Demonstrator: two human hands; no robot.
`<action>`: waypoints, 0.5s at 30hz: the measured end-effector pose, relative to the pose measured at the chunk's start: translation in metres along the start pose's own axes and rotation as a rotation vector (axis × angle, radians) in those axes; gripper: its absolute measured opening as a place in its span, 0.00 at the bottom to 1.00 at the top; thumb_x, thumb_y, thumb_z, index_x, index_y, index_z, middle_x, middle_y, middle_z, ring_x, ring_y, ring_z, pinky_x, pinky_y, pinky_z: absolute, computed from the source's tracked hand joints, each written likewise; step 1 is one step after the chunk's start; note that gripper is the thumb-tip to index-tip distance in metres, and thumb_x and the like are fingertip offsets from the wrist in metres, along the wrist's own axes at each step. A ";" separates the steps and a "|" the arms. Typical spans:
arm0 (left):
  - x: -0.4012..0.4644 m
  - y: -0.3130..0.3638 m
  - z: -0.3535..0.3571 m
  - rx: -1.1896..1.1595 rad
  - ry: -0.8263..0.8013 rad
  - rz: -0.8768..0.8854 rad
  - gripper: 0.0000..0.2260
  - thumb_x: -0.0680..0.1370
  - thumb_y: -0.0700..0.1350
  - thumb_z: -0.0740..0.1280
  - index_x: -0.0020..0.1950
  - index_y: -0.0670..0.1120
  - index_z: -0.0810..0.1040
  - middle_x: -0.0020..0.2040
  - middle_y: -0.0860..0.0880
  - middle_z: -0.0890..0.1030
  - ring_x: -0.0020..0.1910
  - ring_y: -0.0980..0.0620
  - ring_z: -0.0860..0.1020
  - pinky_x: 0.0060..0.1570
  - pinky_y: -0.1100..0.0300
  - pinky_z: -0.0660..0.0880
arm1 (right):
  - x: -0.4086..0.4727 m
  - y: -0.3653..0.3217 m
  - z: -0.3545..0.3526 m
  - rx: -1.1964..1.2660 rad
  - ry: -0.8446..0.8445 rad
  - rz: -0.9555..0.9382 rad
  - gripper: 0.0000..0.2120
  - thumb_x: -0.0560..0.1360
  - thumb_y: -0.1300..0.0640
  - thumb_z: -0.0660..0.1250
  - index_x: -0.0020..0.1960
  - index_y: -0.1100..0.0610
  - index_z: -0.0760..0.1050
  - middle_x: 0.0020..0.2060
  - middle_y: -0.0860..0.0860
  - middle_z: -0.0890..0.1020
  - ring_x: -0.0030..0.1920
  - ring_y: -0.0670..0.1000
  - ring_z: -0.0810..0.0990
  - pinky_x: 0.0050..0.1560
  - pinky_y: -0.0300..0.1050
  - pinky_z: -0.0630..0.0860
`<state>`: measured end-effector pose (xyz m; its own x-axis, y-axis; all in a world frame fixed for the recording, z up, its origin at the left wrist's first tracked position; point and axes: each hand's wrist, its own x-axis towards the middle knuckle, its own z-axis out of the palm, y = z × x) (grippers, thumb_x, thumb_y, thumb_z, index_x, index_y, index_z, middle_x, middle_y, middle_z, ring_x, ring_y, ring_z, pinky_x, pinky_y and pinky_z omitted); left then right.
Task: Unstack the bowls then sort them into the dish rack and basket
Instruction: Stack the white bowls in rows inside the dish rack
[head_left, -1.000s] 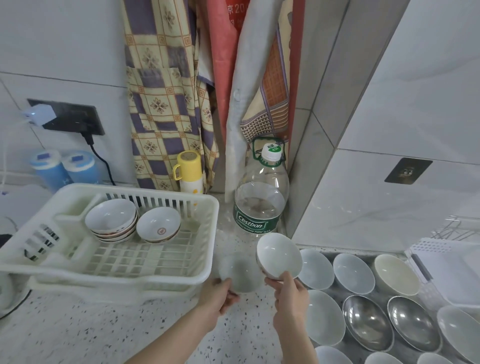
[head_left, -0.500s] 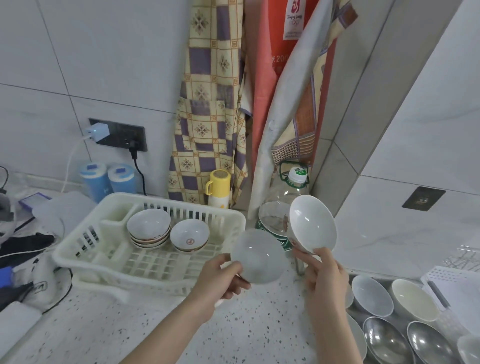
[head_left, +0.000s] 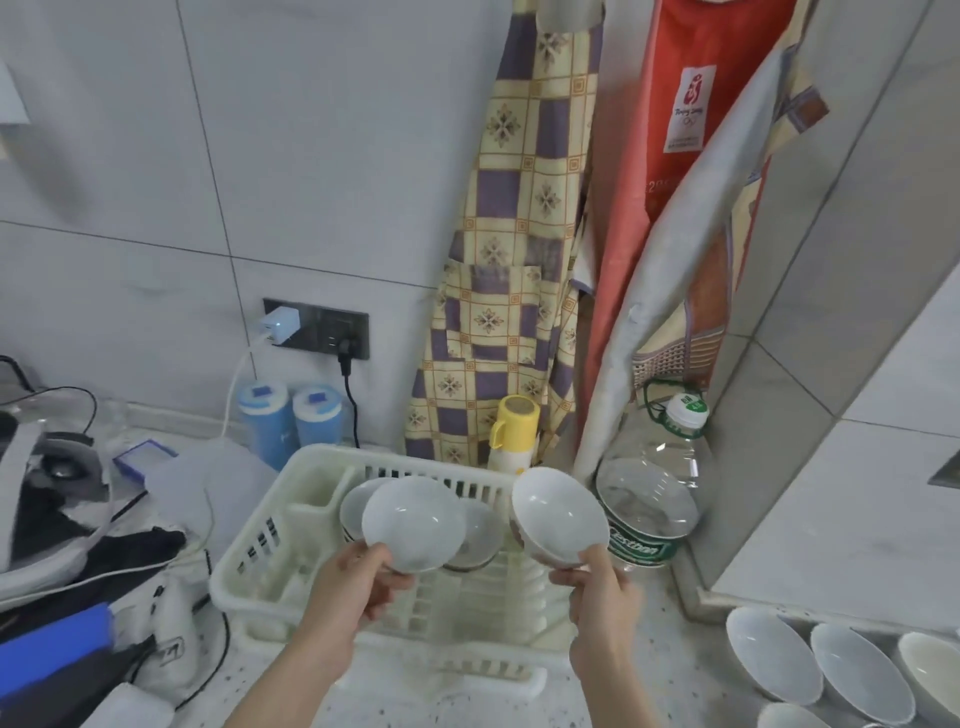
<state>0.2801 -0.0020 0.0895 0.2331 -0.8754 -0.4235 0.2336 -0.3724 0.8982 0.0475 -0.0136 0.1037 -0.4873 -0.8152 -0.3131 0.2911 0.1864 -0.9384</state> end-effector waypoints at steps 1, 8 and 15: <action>0.006 0.001 -0.009 -0.003 0.001 -0.007 0.08 0.75 0.38 0.64 0.52 0.43 0.78 0.38 0.37 0.85 0.28 0.51 0.73 0.25 0.61 0.66 | 0.000 0.010 0.009 -0.025 0.000 0.009 0.10 0.75 0.60 0.62 0.36 0.62 0.74 0.25 0.59 0.82 0.21 0.48 0.59 0.23 0.40 0.60; 0.042 0.003 -0.052 0.008 0.014 0.024 0.11 0.77 0.41 0.64 0.59 0.46 0.77 0.38 0.39 0.86 0.22 0.57 0.69 0.23 0.65 0.63 | 0.005 0.061 0.059 -0.205 0.020 0.014 0.10 0.75 0.57 0.62 0.41 0.60 0.79 0.27 0.54 0.84 0.30 0.50 0.68 0.33 0.45 0.64; 0.067 0.005 -0.064 -0.001 0.003 0.094 0.14 0.77 0.39 0.65 0.62 0.45 0.77 0.36 0.39 0.85 0.19 0.56 0.65 0.19 0.67 0.62 | 0.015 0.080 0.086 -0.420 -0.003 -0.063 0.10 0.76 0.56 0.59 0.42 0.56 0.78 0.29 0.47 0.84 0.42 0.51 0.80 0.38 0.47 0.68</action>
<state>0.3568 -0.0427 0.0586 0.2566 -0.9055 -0.3379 0.2114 -0.2886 0.9338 0.1348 -0.0578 0.0364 -0.4905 -0.8338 -0.2534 -0.1004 0.3429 -0.9340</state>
